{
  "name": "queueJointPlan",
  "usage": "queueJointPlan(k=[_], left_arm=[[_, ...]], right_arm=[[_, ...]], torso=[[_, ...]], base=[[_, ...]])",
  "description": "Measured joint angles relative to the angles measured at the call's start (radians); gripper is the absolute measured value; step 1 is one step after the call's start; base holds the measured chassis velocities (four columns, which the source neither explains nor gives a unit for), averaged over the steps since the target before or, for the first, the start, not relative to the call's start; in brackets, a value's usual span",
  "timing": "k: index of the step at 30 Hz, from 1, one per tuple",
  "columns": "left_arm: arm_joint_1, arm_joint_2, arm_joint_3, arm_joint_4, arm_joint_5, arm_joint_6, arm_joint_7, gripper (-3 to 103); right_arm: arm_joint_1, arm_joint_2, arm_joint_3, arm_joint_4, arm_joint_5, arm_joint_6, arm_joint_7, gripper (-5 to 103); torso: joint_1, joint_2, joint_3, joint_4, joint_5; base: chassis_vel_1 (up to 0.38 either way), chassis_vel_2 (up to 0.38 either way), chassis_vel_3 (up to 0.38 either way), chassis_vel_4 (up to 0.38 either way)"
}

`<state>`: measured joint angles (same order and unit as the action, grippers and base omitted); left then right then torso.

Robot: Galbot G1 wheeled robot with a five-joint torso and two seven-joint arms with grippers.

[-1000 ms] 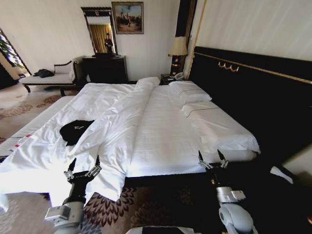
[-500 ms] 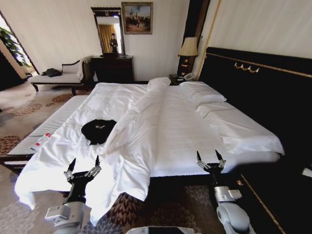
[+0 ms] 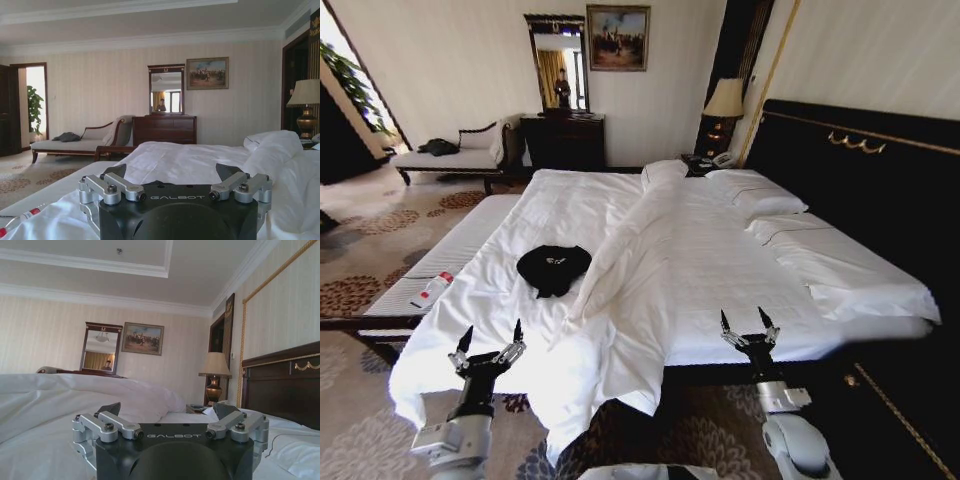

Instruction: Fold the clothes on the bed.

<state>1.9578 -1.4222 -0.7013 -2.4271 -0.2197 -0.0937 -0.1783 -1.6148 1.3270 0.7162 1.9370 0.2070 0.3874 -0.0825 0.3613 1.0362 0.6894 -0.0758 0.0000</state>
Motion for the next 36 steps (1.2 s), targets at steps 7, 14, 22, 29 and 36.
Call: queueJointPlan(k=[7, 14, 22, 29, 36], left_arm=[[0.003, 0.001, -0.006, -0.004, 0.001, 0.0, 0.0, 100], [0.007, 0.003, -0.015, -0.008, -0.002, -0.001, -0.001, 100], [0.004, -0.003, -0.012, 0.006, 0.001, -0.001, -0.001, 100], [0.002, -0.008, -0.01, 0.009, 0.003, -0.002, -0.001, 100], [-0.001, -0.003, -0.035, 0.0, -0.012, 0.0, -0.003, 100]], right_arm=[[0.013, 0.002, -0.008, -0.006, 0.004, 0.001, 0.006, 100], [0.038, 0.005, -0.031, -0.024, 0.004, 0.0, 0.007, 100], [0.05, 0.008, -0.055, -0.041, 0.013, 0.008, 0.007, 100], [0.059, 0.008, -0.058, -0.046, -0.005, 0.007, -0.003, 100], [0.062, 0.009, -0.056, -0.054, -0.024, 0.004, 0.005, 100]], torso=[[0.0, 0.0, 0.0, 0.0003, -0.0008], [0.0, 0.0, 0.0, 0.0003, -0.0005], [0.001, 0.0, 0.0, 0.0002, -0.0007], [0.0, 0.0, 0.0, 0.0002, -0.0005], [0.0, 0.0, 0.0, 0.0002, -0.0005]], base=[[-0.008, 0.022, 0.016, -0.018], [-0.009, 0.079, 0.025, -0.077], [-0.041, 0.05, 0.035, -0.05], [0.0, 0.0, 0.0, 0.0], [0.0, 0.0, 0.0, 0.0]])
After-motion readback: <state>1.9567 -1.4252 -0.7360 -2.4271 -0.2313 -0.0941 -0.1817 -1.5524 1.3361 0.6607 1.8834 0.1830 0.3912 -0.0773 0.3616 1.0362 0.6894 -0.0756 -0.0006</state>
